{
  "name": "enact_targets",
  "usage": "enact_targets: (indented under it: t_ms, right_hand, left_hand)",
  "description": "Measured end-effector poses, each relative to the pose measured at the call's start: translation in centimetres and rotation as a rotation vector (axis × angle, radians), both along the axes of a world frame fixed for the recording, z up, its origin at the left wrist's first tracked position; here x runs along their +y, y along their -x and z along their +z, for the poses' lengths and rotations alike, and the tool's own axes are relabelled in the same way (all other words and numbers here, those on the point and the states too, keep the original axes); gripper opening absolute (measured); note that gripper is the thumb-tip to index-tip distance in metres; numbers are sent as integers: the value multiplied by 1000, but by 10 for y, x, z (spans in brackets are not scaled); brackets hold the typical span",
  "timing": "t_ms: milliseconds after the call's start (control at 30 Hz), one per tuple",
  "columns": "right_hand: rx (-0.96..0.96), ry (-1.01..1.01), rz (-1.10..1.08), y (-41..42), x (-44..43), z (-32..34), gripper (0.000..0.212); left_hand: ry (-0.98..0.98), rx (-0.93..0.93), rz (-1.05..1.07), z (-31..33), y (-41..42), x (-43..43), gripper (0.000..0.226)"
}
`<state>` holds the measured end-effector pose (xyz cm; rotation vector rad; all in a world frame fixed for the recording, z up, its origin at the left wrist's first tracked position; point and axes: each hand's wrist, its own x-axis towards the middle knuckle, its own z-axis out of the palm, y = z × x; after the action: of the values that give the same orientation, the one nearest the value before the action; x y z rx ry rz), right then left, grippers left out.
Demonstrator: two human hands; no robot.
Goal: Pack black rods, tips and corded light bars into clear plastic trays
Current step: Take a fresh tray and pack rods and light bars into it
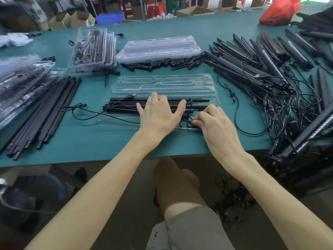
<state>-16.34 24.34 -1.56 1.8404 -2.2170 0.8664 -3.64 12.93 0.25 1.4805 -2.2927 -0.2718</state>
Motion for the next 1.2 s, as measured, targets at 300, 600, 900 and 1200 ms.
enact_targets:
  t_ms: [300, 600, 900, 1200]
  right_hand:
    - [-20, -6, 8, -2, 5, -1, 37]
    - [-258, -23, -8, 4, 0, 0, 28]
    - [-284, 3, 76, 5, 11, 3, 35]
    - [-250, 51, -43, 4, 3, -5, 11]
  left_hand:
    - [13, -27, -34, -2, -2, 2, 69]
    - [-27, -2, -90, 0, -8, 2, 65]
    - [37, -44, -93, -4, -7, 7, 74]
    - [19, 29, -152, -5, -12, 6, 56]
